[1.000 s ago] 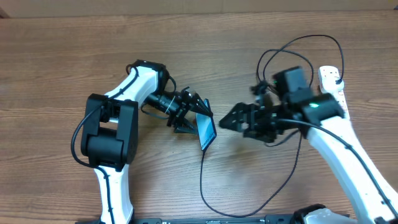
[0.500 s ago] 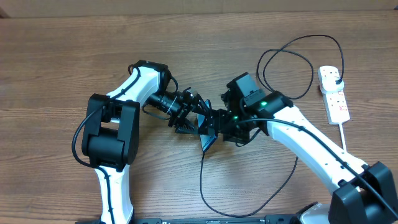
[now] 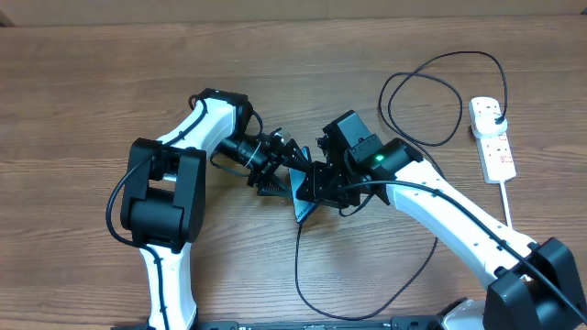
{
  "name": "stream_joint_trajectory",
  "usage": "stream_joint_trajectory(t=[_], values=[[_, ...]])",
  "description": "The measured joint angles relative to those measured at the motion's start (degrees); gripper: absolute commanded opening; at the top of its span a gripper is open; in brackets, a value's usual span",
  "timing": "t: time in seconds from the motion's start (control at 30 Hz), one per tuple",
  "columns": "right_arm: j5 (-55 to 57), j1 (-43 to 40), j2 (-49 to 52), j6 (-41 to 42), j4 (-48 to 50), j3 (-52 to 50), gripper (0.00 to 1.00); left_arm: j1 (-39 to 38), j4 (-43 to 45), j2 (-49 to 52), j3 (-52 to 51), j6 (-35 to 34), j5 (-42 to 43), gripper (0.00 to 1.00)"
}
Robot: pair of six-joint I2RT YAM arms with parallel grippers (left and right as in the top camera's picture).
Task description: Plug charger to phone and switch on socket
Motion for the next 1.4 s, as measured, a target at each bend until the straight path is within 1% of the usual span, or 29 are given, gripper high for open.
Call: stream_joint_trajectory(t=[0.03,0.07,0.13,0.17,0.27,0.3,0.37,0.43,0.5,0.7,0.9,0.97,1.0,1.27,1.4], values=[[0.1,0.0,0.0,-0.3,0.0,0.0,0.09,0.0,0.1,0.0,0.0,0.0,-0.1,0.79],[0.4,0.0,0.0,-0.3,0.0,0.0,0.04,0.0,0.1,0.0,0.0,0.0,-0.1,0.79],[1.5,-0.1,0.1,0.1,-0.9,0.0,0.04,0.0,0.2,0.0,0.0,0.0,-0.2,0.79],[1.5,-0.3,0.2,0.2,-0.8,0.0,0.04,0.0,0.3,0.0,0.0,0.0,-0.2,0.80],[1.5,-0.3,0.3,0.3,-0.7,0.0,0.04,0.0,0.5,0.0,0.0,0.0,-0.3,0.86],[1.5,-0.3,0.3,0.3,-0.6,0.0,0.04,0.0,0.5,0.0,0.0,0.0,-0.4,0.90],[1.4,-0.5,0.3,0.2,-0.6,0.0,0.04,0.0,0.7,0.0,0.0,0.3,-0.1,0.95],[0.3,-1.0,0.4,0.3,-0.4,0.0,0.04,0.0,0.7,0.0,0.0,1.6,1.2,0.98],[-1.6,-2.4,0.4,0.3,-0.1,0.0,0.04,0.0,0.7,0.0,0.0,3.5,3.4,0.98],[-10.0,-10.0,0.4,0.2,3.5,0.0,0.04,1.1,1.1,0.4,0.0,14.7,15.5,0.91],[-16.5,-13.4,0.4,0.3,8.0,0.0,0.04,2.3,3.7,0.5,0.0,19.5,22.6,0.78],[-17.7,-13.6,0.4,0.3,9.1,0.0,0.04,2.5,3.6,0.5,0.1,20.1,23.6,0.70],[-18.3,-13.6,0.4,0.3,9.9,0.0,0.04,2.8,3.4,0.5,0.2,20.4,24.0,0.68],[-20.7,-14.0,0.4,0.7,13.0,0.2,0.04,3.5,0.1,0.7,5.1,20.8,23.6,0.65],[-21.5,-14.1,0.4,3.7,15.4,0.4,0.04,3.7,-1.9,1.4,9.5,20.8,23.1,0.64]])
